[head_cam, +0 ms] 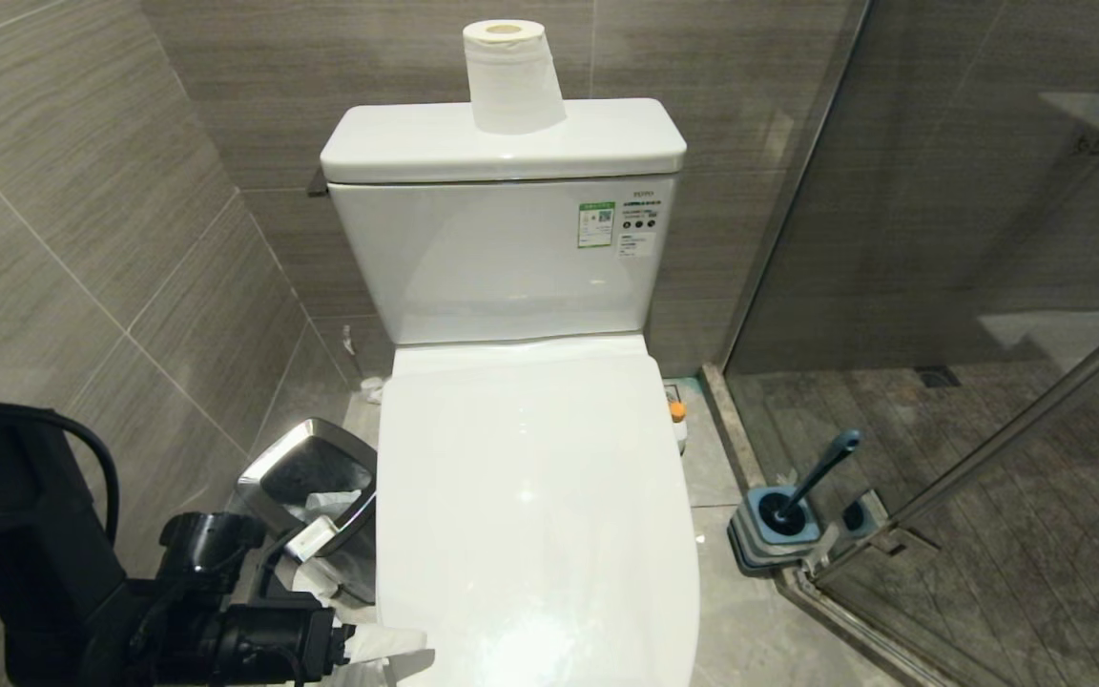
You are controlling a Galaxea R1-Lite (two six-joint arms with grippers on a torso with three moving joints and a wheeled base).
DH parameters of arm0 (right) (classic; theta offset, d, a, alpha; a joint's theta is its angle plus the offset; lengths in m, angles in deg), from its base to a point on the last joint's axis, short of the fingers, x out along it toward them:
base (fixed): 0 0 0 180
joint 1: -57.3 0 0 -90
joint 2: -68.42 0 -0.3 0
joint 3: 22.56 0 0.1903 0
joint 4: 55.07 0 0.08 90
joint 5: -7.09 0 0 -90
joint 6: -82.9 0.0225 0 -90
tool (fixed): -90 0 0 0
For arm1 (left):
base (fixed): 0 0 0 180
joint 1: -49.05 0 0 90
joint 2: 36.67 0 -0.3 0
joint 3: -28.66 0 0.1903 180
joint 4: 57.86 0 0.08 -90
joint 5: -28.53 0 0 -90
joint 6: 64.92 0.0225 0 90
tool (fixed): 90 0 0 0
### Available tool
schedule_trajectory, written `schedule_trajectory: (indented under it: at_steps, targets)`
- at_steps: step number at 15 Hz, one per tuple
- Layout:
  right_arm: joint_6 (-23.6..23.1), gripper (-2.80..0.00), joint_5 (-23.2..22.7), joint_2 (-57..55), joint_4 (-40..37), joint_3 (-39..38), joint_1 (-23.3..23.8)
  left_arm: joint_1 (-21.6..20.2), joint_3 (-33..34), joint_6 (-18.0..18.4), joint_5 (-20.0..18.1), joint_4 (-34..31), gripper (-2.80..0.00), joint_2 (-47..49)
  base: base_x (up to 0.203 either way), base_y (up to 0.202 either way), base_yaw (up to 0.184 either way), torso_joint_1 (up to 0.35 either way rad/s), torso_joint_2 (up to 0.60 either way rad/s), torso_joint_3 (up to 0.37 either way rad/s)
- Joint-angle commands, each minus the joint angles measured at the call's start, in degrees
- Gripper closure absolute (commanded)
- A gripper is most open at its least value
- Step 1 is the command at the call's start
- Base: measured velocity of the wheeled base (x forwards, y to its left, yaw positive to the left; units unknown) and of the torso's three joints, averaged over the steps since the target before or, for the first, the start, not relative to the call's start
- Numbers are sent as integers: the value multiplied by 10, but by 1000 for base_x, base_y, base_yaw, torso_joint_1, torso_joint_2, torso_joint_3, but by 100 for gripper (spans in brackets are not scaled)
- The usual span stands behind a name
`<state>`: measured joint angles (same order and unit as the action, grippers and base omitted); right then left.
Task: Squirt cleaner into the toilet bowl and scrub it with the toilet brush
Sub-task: Use the left hand to lift the toilet lid slightly
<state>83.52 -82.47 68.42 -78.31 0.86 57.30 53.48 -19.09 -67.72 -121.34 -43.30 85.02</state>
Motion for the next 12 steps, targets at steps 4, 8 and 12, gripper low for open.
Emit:
schedule_trajectory:
  at_steps: [4, 8, 12]
  targets:
    - [0, 0, 0, 0, 0, 0, 0, 10, -26, -15, -27, 3, -280, -7, 0, 0, 0, 0, 0, 0]
    - [0, 0, 0, 0, 0, 0, 0, 8, -27, -30, -85, 2, -280, -23, 0, 0, 0, 0, 0, 0]
    - [0, 0, 0, 0, 0, 0, 0, 9, -41, -35, -88, 2, -280, -37, 0, 0, 0, 0, 0, 0]
